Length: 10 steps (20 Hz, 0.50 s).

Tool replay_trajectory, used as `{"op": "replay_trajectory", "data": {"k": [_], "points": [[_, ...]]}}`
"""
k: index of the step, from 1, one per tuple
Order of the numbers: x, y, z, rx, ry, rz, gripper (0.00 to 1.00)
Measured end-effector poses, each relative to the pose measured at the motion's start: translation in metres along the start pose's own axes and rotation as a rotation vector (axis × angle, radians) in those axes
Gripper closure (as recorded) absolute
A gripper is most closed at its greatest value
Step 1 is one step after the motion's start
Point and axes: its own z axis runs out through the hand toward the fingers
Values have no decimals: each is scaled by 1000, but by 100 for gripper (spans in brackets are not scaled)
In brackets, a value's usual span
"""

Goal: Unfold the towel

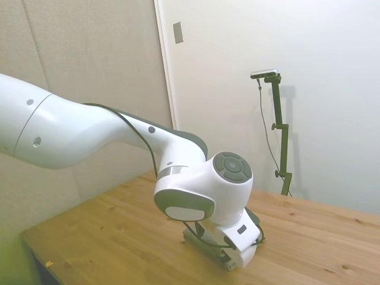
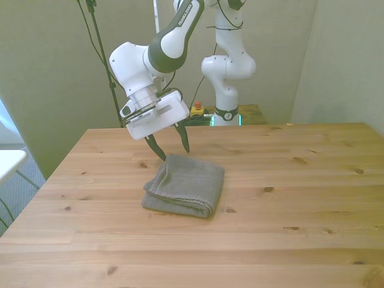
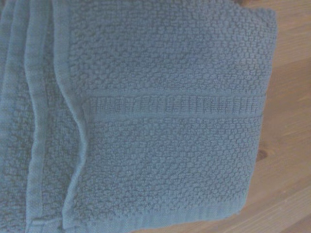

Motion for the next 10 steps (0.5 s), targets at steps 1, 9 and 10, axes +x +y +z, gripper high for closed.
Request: {"op": "replay_trajectory", "data": {"k": [1,9,10], "points": [[0,0,0,0,0,0,100],[3,9,0,69,17,22,100],[3,9,1,70,16,21,100]]}}
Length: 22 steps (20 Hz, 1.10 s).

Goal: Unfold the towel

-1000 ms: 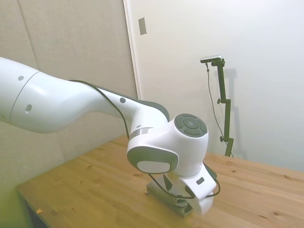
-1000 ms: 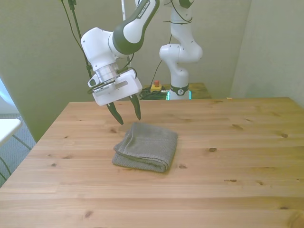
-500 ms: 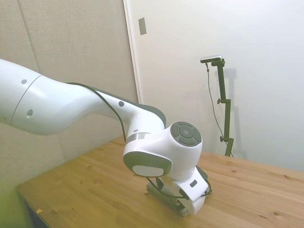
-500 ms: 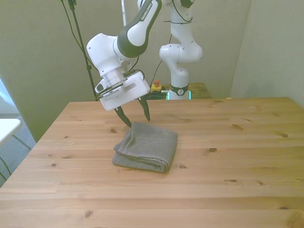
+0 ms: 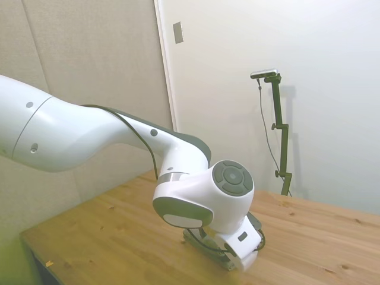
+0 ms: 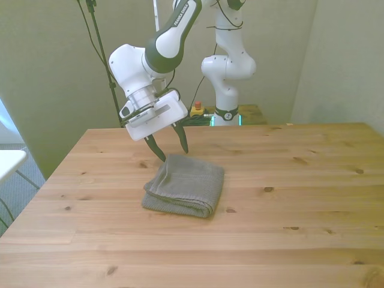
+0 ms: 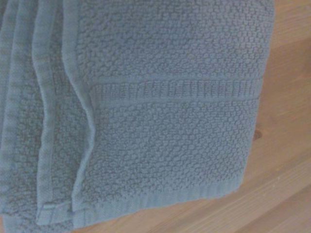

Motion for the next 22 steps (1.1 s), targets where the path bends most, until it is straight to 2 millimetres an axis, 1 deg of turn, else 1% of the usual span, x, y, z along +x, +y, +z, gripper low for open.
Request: {"op": "replay_trajectory", "data": {"k": [14,18,22], "points": [[2,0,9,-5,-10,-3,100],[5,-3,6,4,-2,-3,100],[6,-12,-6,27,8,-12,100]]}}
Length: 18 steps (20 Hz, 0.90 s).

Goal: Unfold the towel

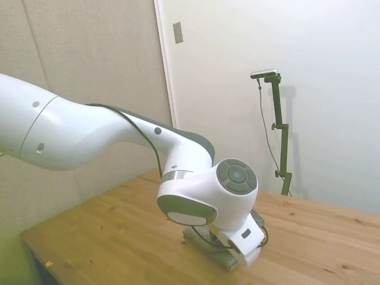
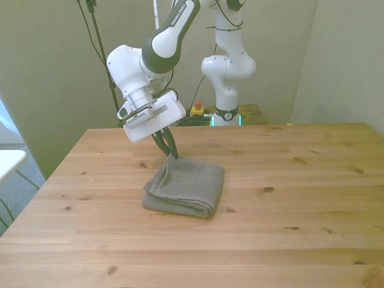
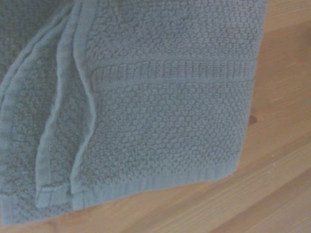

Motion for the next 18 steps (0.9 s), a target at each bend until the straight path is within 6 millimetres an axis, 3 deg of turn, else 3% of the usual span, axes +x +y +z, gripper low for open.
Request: {"op": "replay_trajectory", "data": {"k": [7,14,18], "points": [[-29,-51,-40,58,41,-86,100],[-95,-136,-36,33,48,-216,100],[-125,-169,-15,10,46,-267,100]]}}
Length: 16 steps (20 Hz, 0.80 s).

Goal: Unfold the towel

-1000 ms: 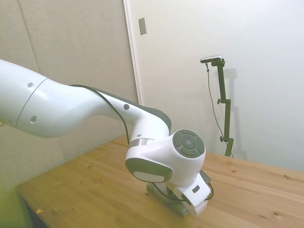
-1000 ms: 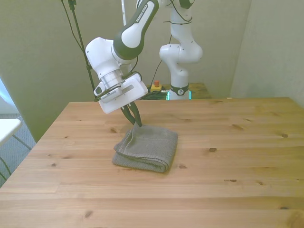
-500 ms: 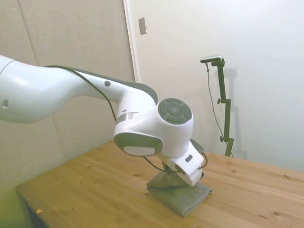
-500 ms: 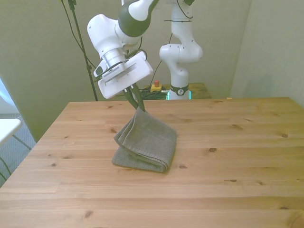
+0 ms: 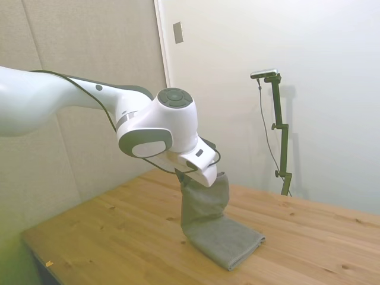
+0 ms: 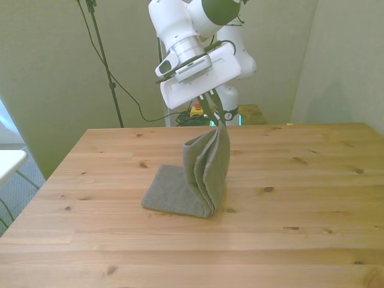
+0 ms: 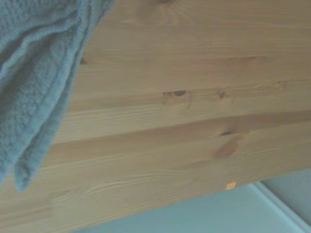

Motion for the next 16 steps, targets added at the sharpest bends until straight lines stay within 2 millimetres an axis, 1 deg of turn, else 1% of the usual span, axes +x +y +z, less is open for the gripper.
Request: {"op": "replay_trajectory", "data": {"k": [3,5,6,8,11,16], "points": [[-18,-26,20,-10,-14,-37,100],[-31,-40,35,-21,-25,-61,100],[-38,-45,42,-30,-33,-70,0],[-48,-50,59,-51,-50,-76,0],[-51,-48,75,-69,-73,-75,0],[-52,-47,79,-75,-79,-74,0]]}}
